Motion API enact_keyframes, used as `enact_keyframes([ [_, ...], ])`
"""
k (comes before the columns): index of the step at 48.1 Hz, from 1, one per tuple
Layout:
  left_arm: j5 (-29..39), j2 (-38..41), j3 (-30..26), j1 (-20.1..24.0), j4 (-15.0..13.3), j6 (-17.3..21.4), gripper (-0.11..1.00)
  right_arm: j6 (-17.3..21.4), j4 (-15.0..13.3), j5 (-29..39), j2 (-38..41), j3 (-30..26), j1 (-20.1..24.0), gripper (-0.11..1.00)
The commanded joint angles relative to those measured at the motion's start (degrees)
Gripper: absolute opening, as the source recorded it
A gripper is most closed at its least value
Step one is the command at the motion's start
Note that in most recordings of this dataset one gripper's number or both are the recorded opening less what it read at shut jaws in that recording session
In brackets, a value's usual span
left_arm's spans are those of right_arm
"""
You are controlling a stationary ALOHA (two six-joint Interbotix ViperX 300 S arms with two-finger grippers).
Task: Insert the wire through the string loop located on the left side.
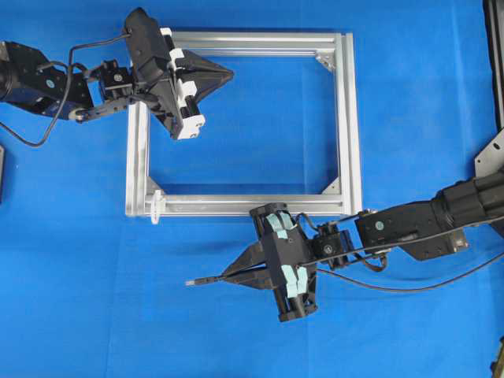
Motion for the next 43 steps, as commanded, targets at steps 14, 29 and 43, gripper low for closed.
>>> enact_keyframes([
  [14, -0.2, -1.8, -0.4, 0.1, 0.1, -0.1, 0.0, -0.1, -0.1, -0.3, -1.9, -0.4, 0.1, 0.0],
  [29, -0.2, -1.8, -0.4, 0.1, 0.1, 0.0, 0.0, -0.4, -0.1, -0.3, -2.0, -0.2, -0.3, 0.0],
  [43, -0.2, -1.8, -0.4, 0.1, 0.1, -0.1, 0.0, -0.8, -0.1, -2.4, -4.1, 4.0, -5.8, 0.0],
])
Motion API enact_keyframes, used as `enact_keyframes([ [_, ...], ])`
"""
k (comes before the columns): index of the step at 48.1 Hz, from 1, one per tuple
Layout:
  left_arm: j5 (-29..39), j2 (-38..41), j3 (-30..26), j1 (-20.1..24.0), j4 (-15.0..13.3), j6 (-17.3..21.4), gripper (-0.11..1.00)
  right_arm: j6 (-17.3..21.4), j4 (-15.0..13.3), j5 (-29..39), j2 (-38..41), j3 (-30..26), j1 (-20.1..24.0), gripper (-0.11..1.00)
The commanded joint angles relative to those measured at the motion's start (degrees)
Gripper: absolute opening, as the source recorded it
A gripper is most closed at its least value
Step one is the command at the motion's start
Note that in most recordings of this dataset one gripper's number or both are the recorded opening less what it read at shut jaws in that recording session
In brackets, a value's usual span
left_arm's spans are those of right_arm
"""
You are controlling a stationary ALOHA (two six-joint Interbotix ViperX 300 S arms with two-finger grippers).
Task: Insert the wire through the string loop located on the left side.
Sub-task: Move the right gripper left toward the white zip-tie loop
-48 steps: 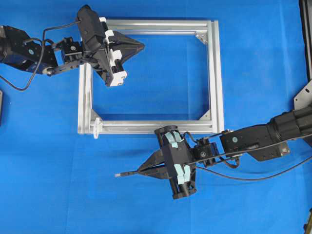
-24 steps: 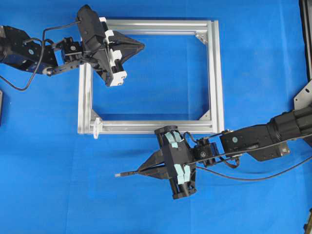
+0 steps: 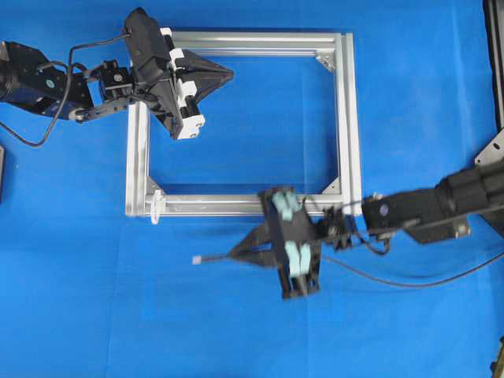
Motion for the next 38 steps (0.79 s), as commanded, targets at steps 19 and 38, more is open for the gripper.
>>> enact_keyframes([
  [19, -0.2, -1.8, -0.4, 0.1, 0.2, 0.0, 0.0, -1.0, 0.0, -2.7, -3.7, 2.5, -8.1, 0.0],
  [38, -0.2, -1.8, -0.4, 0.1, 0.2, -0.1, 0.0, -1.2, 0.0, -2.5, -2.3, 0.4, -7.8, 0.0],
])
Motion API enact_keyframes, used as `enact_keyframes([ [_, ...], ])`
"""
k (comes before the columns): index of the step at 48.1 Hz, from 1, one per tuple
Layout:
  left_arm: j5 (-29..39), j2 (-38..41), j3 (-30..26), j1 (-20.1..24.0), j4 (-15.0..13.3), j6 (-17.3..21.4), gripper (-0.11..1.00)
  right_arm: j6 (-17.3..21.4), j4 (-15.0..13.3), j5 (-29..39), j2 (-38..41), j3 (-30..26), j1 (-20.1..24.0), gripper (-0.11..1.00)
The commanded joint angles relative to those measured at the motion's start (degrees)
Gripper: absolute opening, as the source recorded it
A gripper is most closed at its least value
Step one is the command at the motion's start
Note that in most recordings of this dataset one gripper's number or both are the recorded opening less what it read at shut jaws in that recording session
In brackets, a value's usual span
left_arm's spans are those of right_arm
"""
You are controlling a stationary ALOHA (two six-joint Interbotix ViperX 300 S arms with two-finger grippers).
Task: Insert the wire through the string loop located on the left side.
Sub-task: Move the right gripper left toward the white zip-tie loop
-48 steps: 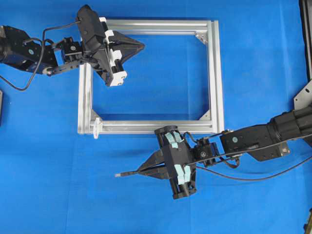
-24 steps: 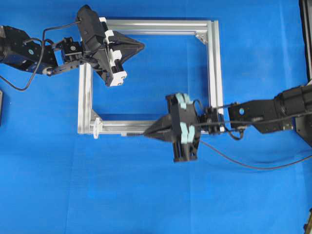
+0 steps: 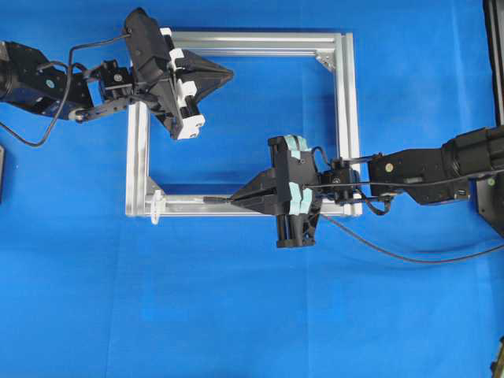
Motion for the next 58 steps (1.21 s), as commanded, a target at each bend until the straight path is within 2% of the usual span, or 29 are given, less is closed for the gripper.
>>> enact_keyframes([
  [1, -0.2, -1.8, -0.4, 0.1, 0.2, -0.1, 0.0, -0.1, -0.1, -0.3, -0.4, -2.4, 0.3, 0.0],
  [26, -0.2, -1.8, -0.3, 0.1, 0.2, -0.1, 0.0, -0.4, -0.4, 3.5, 6.1, -11.4, 0.4, 0.0],
  [58, -0.2, -1.8, -0.3, 0.1, 0.2, -0.1, 0.0, -0.4, -0.4, 3.3, 6.9, -12.3, 0.4, 0.0],
])
